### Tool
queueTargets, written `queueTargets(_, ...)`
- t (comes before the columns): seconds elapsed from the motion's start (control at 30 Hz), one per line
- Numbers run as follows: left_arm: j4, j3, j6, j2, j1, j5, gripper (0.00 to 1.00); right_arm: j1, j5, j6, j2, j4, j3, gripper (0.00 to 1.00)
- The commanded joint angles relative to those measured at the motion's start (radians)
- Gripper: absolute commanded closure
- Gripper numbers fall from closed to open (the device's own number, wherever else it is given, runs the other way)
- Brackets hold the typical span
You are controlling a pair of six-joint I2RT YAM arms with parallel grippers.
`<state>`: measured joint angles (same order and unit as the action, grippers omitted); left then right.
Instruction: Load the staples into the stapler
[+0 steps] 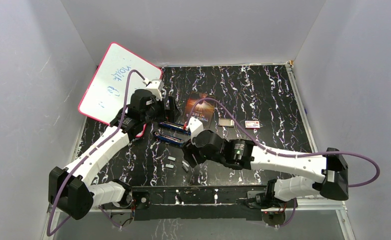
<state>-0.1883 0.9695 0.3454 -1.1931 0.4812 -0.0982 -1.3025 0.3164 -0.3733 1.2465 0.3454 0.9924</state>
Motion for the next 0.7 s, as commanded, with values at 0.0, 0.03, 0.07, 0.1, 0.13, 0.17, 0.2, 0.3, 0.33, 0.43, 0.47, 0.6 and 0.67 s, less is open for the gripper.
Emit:
queueTargets(0.0, -0.011, 0.03, 0.007, 0.03, -0.004, 0.021, 0.02, 0.023, 0.005, 0.009, 0.033, -0.012, -0.018, 0.3)
queueTargets(0.03, -0.011, 0.029, 0.008, 0.03, -0.004, 0.023, 0.02, 0.024, 0.005, 0.0, 0.027, -0.03, -0.041, 0.3)
queueTargets(0.07, -0.012, 0.028, 0.008, 0.029, -0.004, 0.024, 0.02, 0.026, 0.007, -0.01, 0.019, -0.043, -0.054, 0.31)
queueTargets(0.1, -0.014, 0.028, 0.007, 0.029, -0.004, 0.027, 0.02, 0.03, 0.01, -0.02, 0.012, -0.052, -0.078, 0.31)
queueTargets(0.13, -0.015, 0.026, 0.007, 0.028, -0.004, 0.03, 0.02, 0.036, 0.018, -0.029, 0.01, -0.055, -0.091, 0.32)
queueTargets(0.17, -0.016, 0.023, 0.007, 0.027, -0.004, 0.033, 0.02, 0.044, 0.023, -0.036, 0.01, -0.056, -0.104, 0.32)
queueTargets(0.2, -0.016, 0.022, 0.009, 0.026, -0.004, 0.037, 0.02, 0.055, 0.023, -0.04, 0.012, -0.059, -0.115, 0.32)
queueTargets(0.3, -0.016, 0.02, 0.01, 0.018, -0.005, 0.046, 0.02, 0.084, 0.002, -0.042, 0.029, -0.077, -0.139, 0.33)
queueTargets(0.33, -0.018, 0.022, 0.01, 0.015, -0.004, 0.05, 0.02, 0.091, -0.011, -0.04, 0.034, -0.086, -0.143, 0.33)
queueTargets(0.43, -0.023, 0.023, 0.009, 0.002, -0.005, 0.056, 0.02, 0.101, -0.049, -0.026, 0.058, -0.121, -0.15, 0.33)
queueTargets(0.47, -0.025, 0.022, 0.009, -0.001, -0.004, 0.062, 0.02, 0.104, -0.064, -0.017, 0.068, -0.135, -0.153, 0.33)
queueTargets(0.6, -0.049, 0.016, 0.013, -0.007, -0.004, 0.109, 0.02, 0.105, -0.108, 0.013, 0.113, -0.173, -0.154, 0.33)
queueTargets(0.67, -0.054, 0.006, 0.017, -0.009, -0.004, 0.119, 0.01, 0.105, -0.14, 0.021, 0.128, -0.194, -0.151, 0.35)
